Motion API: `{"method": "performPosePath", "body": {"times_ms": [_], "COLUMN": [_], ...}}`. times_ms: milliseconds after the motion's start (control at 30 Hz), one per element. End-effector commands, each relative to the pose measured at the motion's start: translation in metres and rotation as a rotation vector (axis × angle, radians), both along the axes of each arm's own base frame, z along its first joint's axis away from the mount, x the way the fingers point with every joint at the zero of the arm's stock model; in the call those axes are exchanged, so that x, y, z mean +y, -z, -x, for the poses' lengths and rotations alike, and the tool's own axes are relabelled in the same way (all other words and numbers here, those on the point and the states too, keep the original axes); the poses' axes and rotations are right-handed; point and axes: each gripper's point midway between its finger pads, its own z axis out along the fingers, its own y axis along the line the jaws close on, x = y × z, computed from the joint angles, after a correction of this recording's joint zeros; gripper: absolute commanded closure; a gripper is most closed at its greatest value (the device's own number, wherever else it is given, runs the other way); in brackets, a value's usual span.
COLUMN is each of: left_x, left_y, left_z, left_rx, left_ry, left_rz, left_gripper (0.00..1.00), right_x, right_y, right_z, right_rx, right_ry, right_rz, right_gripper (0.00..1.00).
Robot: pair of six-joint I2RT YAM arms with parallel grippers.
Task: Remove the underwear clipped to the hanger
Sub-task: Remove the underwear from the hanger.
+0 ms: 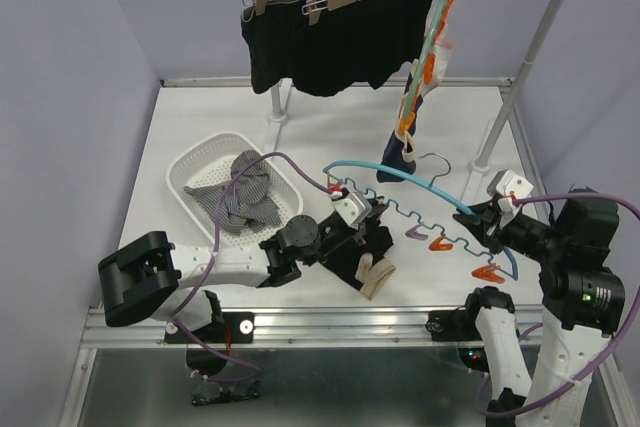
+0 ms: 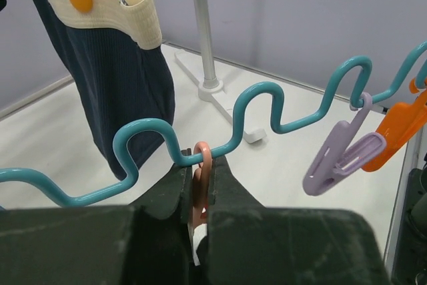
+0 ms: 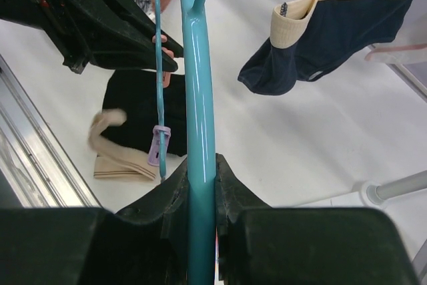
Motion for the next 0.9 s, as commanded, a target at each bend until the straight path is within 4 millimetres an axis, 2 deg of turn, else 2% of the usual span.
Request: {"method": "performPosePath", "body": {"times_ms": [0, 67, 100, 133, 233, 267, 300, 333, 367, 400, 533, 600, 633, 767, 800, 833, 867], "left_x": [0.002, 0.002, 0.004, 0.004, 0.008, 0.009, 0.01, 0.014, 0.016, 0.018, 0.033, 0.039, 0.046, 0.071, 0.079, 0.089, 0.096], "left_y": [-0.046, -0.047, -0.049, -0.048, -0.048, -0.048, -0.043, -0.047, -0.047, -0.042, -0.046, -0.042, -0.052, -0.07, -0.063, -0.079, -0.081], "left_z": [0.003, 0.008, 0.011, 0.013, 0.024, 0.028, 0.032, 0.035, 0.037, 0.039, 0.049, 0.051, 0.053, 0.049, 0.042, 0.041, 0.038], "left_rx": [-0.058, -0.055, -0.054, -0.049, -0.042, -0.041, -0.034, -0.039, -0.035, -0.023, -0.026, -0.018, -0.033, -0.089, -0.102, -0.131, -0.145], "left_ry": [0.001, 0.024, 0.038, 0.052, 0.1, 0.114, 0.135, 0.142, 0.148, 0.153, 0.179, 0.179, 0.176, 0.111, 0.068, 0.04, 0.013], "left_rz": [0.119, 0.117, 0.117, 0.112, 0.091, 0.087, 0.056, 0.059, 0.051, 0.021, -0.007, -0.042, -0.028, -0.079, -0.144, -0.135, -0.153], "left_gripper": [1.0, 0.89, 0.8, 0.63, 0.45, 0.3, 0.29, 0.28, 0.18, 0.18, 0.16, 0.16, 0.16, 0.16, 0.15, 0.14, 0.13], "right_x": [0.001, -0.001, -0.002, -0.005, -0.012, -0.014, -0.016, -0.018, -0.019, -0.02, -0.025, -0.029, -0.035, -0.045, -0.047, -0.049, -0.05], "right_y": [-0.008, -0.007, -0.007, -0.006, -0.003, -0.001, 0.0, 0.0, 0.0, 0.0, 0.0, 0.001, 0.007, 0.025, 0.028, 0.032, 0.035], "right_z": [-0.002, -0.004, -0.004, -0.006, -0.011, -0.012, -0.014, -0.015, -0.016, -0.017, -0.02, -0.022, -0.024, -0.025, -0.025, -0.024, -0.023], "right_rx": [-0.047, -0.042, -0.04, -0.036, -0.022, -0.015, -0.009, -0.005, -0.002, 0.003, 0.015, 0.023, 0.043, 0.083, 0.09, 0.095, 0.1], "right_ry": [-0.004, 0.01, 0.017, 0.035, 0.083, 0.095, 0.105, 0.12, 0.127, 0.132, 0.164, 0.192, 0.224, 0.277, 0.281, 0.287, 0.286], "right_rz": [-0.003, 0.001, 0.003, 0.01, 0.026, 0.028, 0.031, 0.034, 0.034, 0.034, 0.038, 0.046, 0.059, 0.09, 0.097, 0.113, 0.122], "right_gripper": [0.99, 1.0, 1.0, 0.99, 1.0, 0.99, 0.99, 1.0, 0.99, 0.99, 0.99, 1.0, 0.99, 0.99, 0.99, 0.99, 0.99]}}
